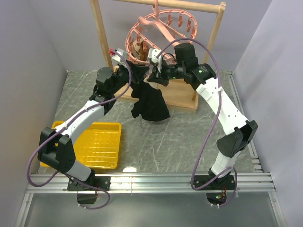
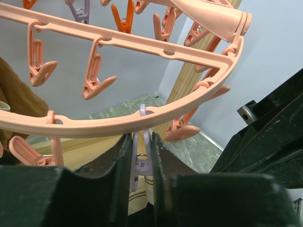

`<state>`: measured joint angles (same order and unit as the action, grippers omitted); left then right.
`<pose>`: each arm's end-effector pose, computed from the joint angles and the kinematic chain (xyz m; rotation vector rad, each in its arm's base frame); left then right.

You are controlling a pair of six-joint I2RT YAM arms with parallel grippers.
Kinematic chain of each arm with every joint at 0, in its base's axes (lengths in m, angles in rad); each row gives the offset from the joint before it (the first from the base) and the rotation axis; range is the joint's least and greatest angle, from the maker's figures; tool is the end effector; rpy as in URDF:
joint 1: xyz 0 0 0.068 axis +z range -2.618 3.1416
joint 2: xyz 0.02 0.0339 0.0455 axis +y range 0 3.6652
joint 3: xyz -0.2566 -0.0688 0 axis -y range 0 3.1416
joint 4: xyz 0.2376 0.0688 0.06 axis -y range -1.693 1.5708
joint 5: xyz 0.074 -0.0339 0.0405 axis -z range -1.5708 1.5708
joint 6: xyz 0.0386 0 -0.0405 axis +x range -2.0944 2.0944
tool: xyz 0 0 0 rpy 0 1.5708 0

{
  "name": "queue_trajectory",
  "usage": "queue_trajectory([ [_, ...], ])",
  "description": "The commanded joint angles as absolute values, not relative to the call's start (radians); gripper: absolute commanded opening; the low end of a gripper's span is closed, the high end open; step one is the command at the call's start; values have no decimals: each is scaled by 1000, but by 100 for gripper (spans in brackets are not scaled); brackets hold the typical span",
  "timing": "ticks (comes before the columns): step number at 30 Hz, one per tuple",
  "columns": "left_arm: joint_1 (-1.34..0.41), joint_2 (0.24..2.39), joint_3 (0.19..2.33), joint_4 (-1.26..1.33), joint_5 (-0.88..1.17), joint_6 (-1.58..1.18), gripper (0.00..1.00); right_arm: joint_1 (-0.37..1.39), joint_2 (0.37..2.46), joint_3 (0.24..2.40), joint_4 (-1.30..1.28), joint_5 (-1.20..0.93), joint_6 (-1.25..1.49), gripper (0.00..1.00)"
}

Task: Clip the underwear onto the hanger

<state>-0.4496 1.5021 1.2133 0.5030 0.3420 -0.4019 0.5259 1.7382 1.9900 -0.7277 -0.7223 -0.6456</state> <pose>0.3142 -0.1660 0.3828 0.3338 1.3945 -0.9391 0.3067 0.2075 0.4366 -1.4360 1.3614 0.6567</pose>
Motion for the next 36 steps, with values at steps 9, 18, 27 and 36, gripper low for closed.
queue_trajectory([
  [9,-465,1490,1256,399,373,-416,60,528,1738,2034,-706,-718,-653,0],
  [18,-442,1427,1226,385,356,-468,88,528,1732,1999,-678,-709,-634,0],
  [27,-400,1324,1152,361,331,-479,92,528,1687,1829,-499,-672,-516,12],
  [36,-342,1324,1130,310,285,-505,91,537,1632,1643,-330,-643,-364,52],
])
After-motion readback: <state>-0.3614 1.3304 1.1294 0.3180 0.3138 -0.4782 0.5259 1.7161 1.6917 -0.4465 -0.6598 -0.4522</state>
